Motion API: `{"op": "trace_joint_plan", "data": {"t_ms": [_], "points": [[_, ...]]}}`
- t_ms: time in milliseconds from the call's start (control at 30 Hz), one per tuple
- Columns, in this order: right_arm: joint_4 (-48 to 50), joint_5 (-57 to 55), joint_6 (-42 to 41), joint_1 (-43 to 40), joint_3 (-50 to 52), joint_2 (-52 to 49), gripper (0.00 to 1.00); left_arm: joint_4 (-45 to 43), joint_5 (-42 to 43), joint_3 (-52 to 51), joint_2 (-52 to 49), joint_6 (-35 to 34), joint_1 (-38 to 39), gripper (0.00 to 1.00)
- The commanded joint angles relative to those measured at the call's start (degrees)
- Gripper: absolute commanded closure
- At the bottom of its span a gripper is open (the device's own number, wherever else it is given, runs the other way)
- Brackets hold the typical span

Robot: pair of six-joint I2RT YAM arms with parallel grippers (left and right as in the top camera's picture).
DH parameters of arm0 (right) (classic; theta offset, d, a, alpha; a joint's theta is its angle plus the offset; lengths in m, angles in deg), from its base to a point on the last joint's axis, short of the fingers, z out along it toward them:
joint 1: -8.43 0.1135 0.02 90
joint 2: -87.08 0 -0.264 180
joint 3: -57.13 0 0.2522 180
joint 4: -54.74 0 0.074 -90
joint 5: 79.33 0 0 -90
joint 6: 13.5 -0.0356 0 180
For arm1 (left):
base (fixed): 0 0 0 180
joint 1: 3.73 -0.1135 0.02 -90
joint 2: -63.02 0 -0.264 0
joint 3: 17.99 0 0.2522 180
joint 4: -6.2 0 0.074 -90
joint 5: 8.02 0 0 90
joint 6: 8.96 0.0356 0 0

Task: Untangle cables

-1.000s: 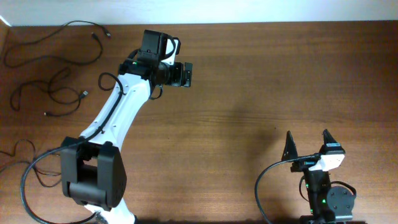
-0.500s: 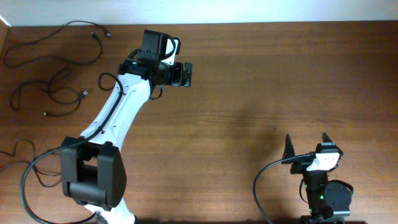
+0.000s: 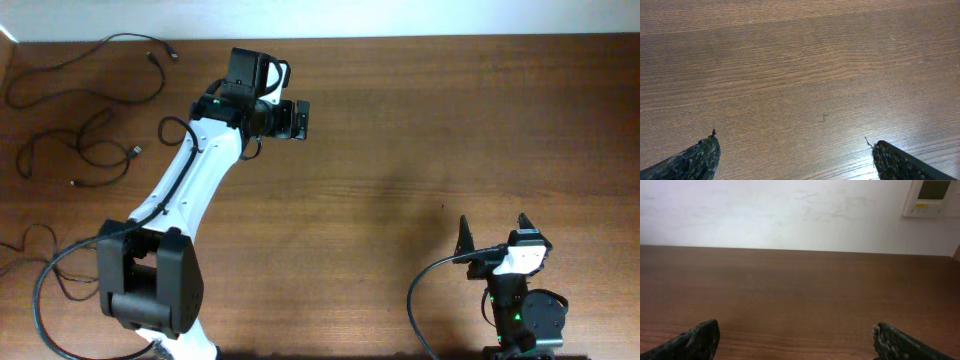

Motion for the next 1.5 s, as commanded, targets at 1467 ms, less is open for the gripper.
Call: {"op": "trace_joint_plan", "data": {"t_ms": [1467], "points": [[-0.4, -0.9, 0.0, -0.4, 0.3, 0.6, 0.02, 1.7, -7.3, -41.7, 53.4, 1.3, 0.2, 0.01]]}}
